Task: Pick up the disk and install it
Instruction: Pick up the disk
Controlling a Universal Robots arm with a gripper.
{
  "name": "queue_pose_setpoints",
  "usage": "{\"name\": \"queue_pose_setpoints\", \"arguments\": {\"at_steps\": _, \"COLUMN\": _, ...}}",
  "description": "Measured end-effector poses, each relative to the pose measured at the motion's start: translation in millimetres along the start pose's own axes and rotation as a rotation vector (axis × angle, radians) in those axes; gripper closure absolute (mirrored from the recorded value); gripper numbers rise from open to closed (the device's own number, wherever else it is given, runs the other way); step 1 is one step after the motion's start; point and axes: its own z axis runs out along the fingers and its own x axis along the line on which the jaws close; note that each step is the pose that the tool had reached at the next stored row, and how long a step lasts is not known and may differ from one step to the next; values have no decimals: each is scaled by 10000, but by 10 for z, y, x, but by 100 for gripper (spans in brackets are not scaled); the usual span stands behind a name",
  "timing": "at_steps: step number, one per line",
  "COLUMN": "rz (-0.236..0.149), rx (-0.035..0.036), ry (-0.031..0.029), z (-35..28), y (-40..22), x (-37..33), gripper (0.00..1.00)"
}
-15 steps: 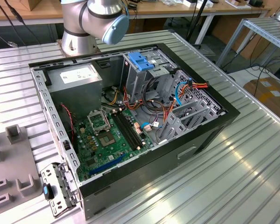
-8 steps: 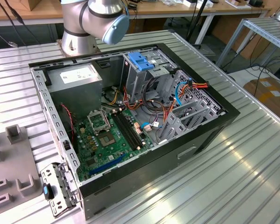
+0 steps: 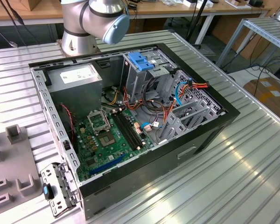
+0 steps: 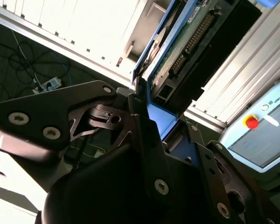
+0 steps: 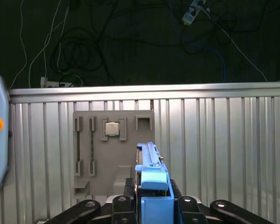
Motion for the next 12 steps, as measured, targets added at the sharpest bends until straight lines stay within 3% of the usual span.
{"name": "queue_pose_setpoints", "arguments": {"at_steps": 6, "rz": 0, "rx": -1, "ry": 1, "z": -1, "y": -116, "x": -4, "gripper": 63}}
{"name": "queue_pose_setpoints", "arguments": {"at_steps": 12, "rz": -1, "rx": -1, "ry": 1, "z": -1, "y": -189, "x": -6, "gripper": 63}}
